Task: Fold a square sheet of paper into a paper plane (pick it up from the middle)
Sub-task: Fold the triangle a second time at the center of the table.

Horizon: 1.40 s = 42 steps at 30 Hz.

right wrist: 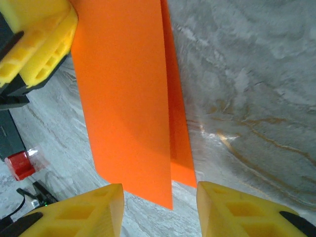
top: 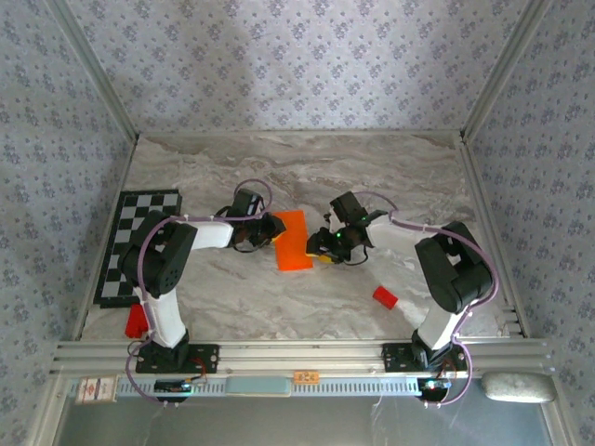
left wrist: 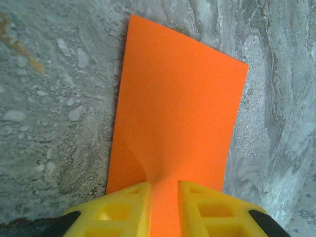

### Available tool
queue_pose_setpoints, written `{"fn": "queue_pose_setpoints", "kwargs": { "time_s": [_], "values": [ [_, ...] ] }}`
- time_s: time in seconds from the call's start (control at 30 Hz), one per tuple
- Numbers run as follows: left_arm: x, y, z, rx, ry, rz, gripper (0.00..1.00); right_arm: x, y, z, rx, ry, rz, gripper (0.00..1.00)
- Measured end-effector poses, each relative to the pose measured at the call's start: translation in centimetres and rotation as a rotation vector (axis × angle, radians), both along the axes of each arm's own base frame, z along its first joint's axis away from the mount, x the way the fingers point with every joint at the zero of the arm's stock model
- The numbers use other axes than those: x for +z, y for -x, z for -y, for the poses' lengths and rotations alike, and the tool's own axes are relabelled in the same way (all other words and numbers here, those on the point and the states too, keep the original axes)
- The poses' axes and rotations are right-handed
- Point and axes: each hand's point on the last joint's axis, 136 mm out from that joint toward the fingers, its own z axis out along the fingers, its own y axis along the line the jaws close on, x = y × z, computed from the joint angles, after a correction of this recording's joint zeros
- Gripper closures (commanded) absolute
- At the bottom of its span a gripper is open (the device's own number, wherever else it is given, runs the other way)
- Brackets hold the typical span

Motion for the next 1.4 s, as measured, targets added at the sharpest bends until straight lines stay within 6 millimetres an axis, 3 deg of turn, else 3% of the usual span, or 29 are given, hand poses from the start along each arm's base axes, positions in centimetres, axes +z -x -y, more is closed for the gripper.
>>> {"fn": "queue_pose_setpoints", "kwargs": {
  "time_s": [0.27,0.73,0.9,1.27,1.4],
  "values": [
    [0.0,0.0,0.0,0.005,0.006,0.002,0.79,-0.3,0.7,-0.9,0.023,-0.044,-0.036,0.58],
    [-0.1,0.0,0.0,0.007,0.008,0.003,0.79,-1.4,1.1,-1.1,-0.033,-0.111,-0.07,0.77],
    [0.0,0.0,0.0,0.006,0.008,0.003,0.79,-1.8,1.1,-0.8,-0.067,-0.12,-0.08,0.78],
    [0.0,0.0,0.0,0.007,0.008,0.003,0.79,-0.8,0.0,-1.0,-0.092,-0.16,-0.038,0.8],
    [0.0,0.0,0.0,0.006,0.009,0.003,0.79,-0.4,-0.1,-1.0,-0.094,-0.169,-0.027,0.89]
  ]
}}
